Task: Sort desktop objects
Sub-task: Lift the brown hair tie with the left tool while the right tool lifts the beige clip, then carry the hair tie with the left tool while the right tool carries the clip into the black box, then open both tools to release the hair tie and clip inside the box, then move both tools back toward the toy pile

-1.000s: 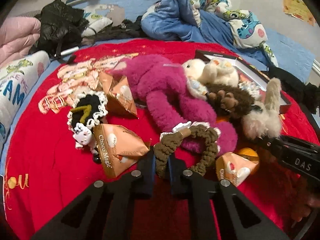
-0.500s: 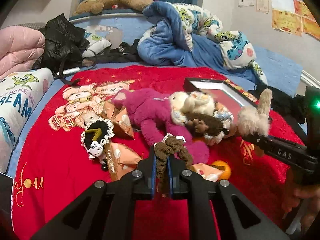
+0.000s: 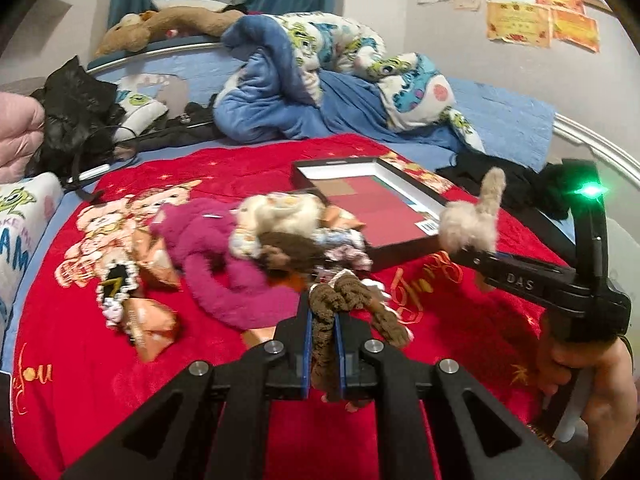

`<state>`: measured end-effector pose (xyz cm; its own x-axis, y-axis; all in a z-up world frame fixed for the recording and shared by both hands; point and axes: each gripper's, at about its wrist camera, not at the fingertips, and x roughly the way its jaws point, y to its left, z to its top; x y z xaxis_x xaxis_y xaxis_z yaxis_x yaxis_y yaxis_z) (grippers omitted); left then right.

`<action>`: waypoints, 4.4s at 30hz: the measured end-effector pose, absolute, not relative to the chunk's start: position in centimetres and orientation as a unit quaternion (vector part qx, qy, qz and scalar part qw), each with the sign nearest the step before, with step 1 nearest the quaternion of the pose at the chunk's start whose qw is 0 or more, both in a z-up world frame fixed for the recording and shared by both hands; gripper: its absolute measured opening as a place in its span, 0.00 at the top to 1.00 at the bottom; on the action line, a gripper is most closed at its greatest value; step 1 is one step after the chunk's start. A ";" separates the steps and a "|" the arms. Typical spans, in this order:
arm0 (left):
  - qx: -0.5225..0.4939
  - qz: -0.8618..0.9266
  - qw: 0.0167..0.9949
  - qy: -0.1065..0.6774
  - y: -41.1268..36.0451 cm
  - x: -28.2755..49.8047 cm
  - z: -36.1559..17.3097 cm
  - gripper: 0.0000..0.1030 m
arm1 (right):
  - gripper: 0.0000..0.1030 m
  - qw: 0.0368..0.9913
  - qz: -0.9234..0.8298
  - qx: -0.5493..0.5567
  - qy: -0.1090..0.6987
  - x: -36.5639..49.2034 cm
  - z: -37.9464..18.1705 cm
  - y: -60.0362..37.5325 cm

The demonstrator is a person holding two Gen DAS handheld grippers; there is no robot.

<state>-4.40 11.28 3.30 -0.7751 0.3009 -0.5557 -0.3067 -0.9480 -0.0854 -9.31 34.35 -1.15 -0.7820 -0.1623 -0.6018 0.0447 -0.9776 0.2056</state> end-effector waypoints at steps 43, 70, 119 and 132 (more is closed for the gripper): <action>-0.342 0.923 0.172 0.040 25.6 -24.4 -1.2 0.90 | 0.71 0.016 -0.905 0.412 -0.106 -23.3 -3.0 41.2; -0.340 0.928 0.145 0.055 26.3 -24.0 -2.1 0.90 | 0.70 0.005 -0.906 0.421 -0.049 -24.2 -3.7 38.7; -0.284 0.950 0.127 0.012 23.3 -22.5 3.0 0.00 | 0.00 0.056 -0.918 0.334 -0.204 -20.5 0.4 44.7; -0.257 0.963 0.080 0.029 14.7 -18.6 9.9 0.00 | 0.00 0.099 -0.942 0.267 -0.175 -16.7 5.2 40.3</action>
